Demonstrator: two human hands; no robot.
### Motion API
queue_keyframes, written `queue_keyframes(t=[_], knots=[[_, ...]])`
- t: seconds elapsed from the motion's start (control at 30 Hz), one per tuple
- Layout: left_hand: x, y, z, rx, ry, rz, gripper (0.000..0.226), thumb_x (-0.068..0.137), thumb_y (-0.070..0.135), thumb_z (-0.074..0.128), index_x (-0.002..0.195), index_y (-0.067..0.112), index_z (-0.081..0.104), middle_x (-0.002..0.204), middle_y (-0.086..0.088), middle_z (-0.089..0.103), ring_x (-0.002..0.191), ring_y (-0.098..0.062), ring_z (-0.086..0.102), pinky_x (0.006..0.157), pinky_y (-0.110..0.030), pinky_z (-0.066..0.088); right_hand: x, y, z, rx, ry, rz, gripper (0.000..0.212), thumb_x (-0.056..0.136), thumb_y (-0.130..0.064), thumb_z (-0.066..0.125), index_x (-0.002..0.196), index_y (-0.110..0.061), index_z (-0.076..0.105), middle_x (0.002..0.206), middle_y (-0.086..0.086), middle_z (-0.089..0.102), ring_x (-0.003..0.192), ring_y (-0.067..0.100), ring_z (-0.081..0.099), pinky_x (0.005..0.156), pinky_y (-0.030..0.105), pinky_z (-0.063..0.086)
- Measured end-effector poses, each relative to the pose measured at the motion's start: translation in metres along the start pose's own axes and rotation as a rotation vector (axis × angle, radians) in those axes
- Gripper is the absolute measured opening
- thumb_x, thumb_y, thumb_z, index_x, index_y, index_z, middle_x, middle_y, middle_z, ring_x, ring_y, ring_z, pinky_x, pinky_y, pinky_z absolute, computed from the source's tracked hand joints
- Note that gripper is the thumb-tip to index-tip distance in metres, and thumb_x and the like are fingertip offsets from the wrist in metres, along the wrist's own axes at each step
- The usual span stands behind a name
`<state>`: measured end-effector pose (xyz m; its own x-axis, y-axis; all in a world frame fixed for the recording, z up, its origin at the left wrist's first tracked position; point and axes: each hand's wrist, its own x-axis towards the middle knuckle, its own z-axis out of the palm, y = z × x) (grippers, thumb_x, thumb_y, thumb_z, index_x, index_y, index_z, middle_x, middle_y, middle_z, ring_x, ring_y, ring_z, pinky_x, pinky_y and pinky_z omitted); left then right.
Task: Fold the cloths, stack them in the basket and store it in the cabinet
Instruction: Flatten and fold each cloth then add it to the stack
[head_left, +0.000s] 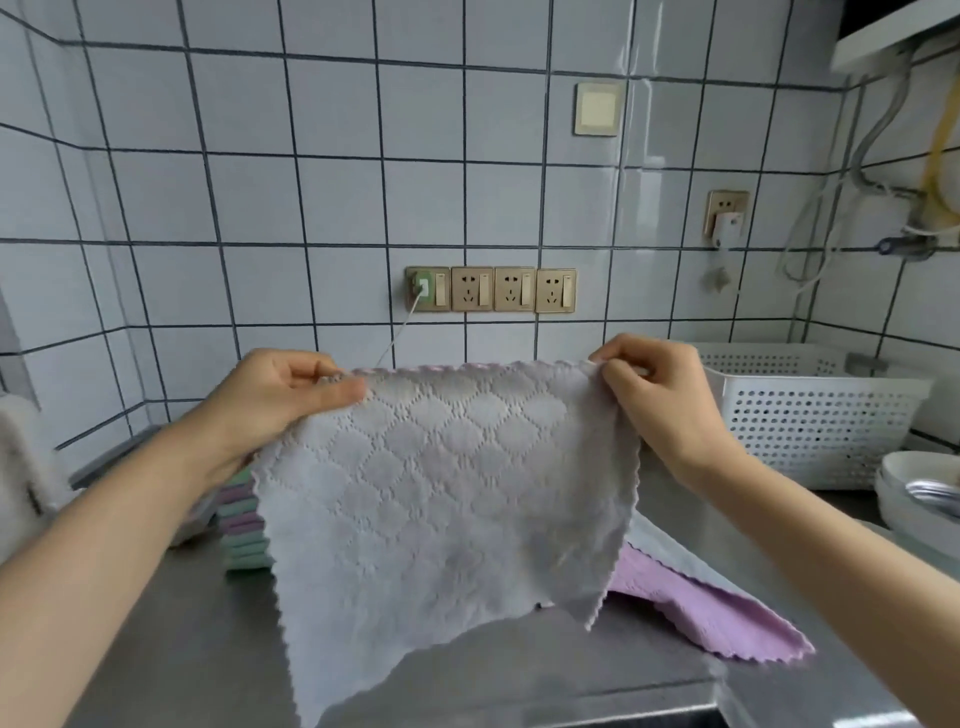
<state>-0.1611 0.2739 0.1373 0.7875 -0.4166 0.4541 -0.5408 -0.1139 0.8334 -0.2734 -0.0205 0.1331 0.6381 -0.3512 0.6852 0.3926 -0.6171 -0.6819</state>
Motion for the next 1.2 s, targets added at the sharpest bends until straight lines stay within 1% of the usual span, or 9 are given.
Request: queue_keyframes(t=[0.13,0.23,0.33,0.4,0.47,0.6,0.87,1.03,1.2], knots=[[-0.004,-0.024,-0.021,-0.113,0.011,-0.138,0.065,0.018,0.055,0.091,0.069,0.018,0.074,0.069,0.001,0.072,0.061,-0.007,0.066,0.059,-0.018,0.053,-0.004,0.017,0.018,0.060,-0.095,0.099,0.031,0.087,0.006,0.042,0.075,-0.011,0.066,0.061,-0.004,0.057,0.049,0.001,0.048,0.045,0.015,0.040],[-0.012,-0.071,-0.021,0.119,-0.009,-0.265,0.044,0.050,0.042,0.089,0.081,0.014,0.074,0.085,-0.003,0.075,0.080,-0.009,0.067,0.082,-0.027,0.049,-0.021,0.061,0.036,-0.098,-0.328,0.229,0.035,0.088,0.008,0.041,0.082,-0.014,0.067,0.059,0.002,0.059,0.046,0.018,0.058,0.046,0.025,0.048],[-0.023,-0.126,-0.010,0.387,-0.135,-0.336,0.022,0.068,0.036,0.083,0.080,0.021,0.073,0.096,0.008,0.072,0.094,-0.006,0.064,0.086,-0.024,0.046,-0.050,0.110,0.053,-0.299,-0.509,0.299,0.032,0.090,0.003,0.046,0.084,-0.019,0.068,0.068,-0.003,0.065,0.052,0.022,0.066,0.052,0.025,0.055],[-0.030,-0.151,0.006,0.511,-0.201,-0.302,0.013,0.074,0.029,0.079,0.066,0.028,0.068,0.084,0.011,0.070,0.082,0.000,0.061,0.077,-0.024,0.045,-0.066,0.134,0.065,-0.408,-0.592,0.324,0.030,0.090,0.000,0.046,0.086,-0.021,0.066,0.072,-0.005,0.066,0.050,0.020,0.066,0.052,0.022,0.054],[-0.034,-0.170,0.024,0.648,-0.212,-0.237,0.026,0.080,0.021,0.074,0.061,0.034,0.060,0.071,0.013,0.065,0.068,0.004,0.055,0.067,-0.025,0.040,-0.077,0.152,0.075,-0.473,-0.631,0.362,0.029,0.088,-0.001,0.044,0.088,-0.019,0.066,0.080,0.001,0.070,0.049,0.017,0.064,0.053,0.022,0.052],[-0.032,-0.196,0.046,0.773,-0.170,-0.160,0.010,0.086,0.019,0.065,0.079,0.024,0.069,0.083,0.010,0.067,0.085,-0.007,0.061,0.075,-0.026,0.044,-0.083,0.174,0.086,-0.633,-0.624,0.276,0.025,0.090,-0.006,0.044,0.093,-0.022,0.065,0.086,-0.003,0.062,0.076,0.016,0.052,0.061,0.020,0.037],[0.001,-0.224,0.082,0.852,-0.039,-0.101,0.013,0.089,0.007,0.056,0.090,0.013,0.067,0.083,-0.007,0.068,0.073,-0.024,0.062,0.061,-0.031,0.047,-0.060,0.196,0.092,-0.914,-0.514,0.317,0.020,0.092,-0.009,0.041,0.104,-0.018,0.054,0.099,0.006,0.058,0.079,0.020,0.045,0.071,0.030,0.044],[0.018,-0.235,0.082,1.046,-0.055,-0.032,0.030,0.074,-0.018,0.050,0.089,0.006,0.062,0.085,-0.013,0.064,0.075,-0.031,0.061,0.062,-0.040,0.050,-0.037,0.207,0.103,-0.850,-0.480,0.326,0.022,0.085,-0.002,0.047,0.101,-0.012,0.059,0.095,0.009,0.066,0.079,0.027,0.061,0.064,0.028,0.046],[-0.001,-0.238,0.080,1.122,-0.100,0.194,0.071,0.050,-0.027,0.065,0.115,0.001,0.064,0.114,-0.016,0.064,0.107,-0.035,0.061,0.087,-0.045,0.053,-0.038,0.213,0.110,-0.805,-0.457,0.304,0.038,0.089,0.003,0.045,0.122,-0.010,0.055,0.113,0.013,0.065,0.090,0.030,0.062,0.068,0.033,0.051]])
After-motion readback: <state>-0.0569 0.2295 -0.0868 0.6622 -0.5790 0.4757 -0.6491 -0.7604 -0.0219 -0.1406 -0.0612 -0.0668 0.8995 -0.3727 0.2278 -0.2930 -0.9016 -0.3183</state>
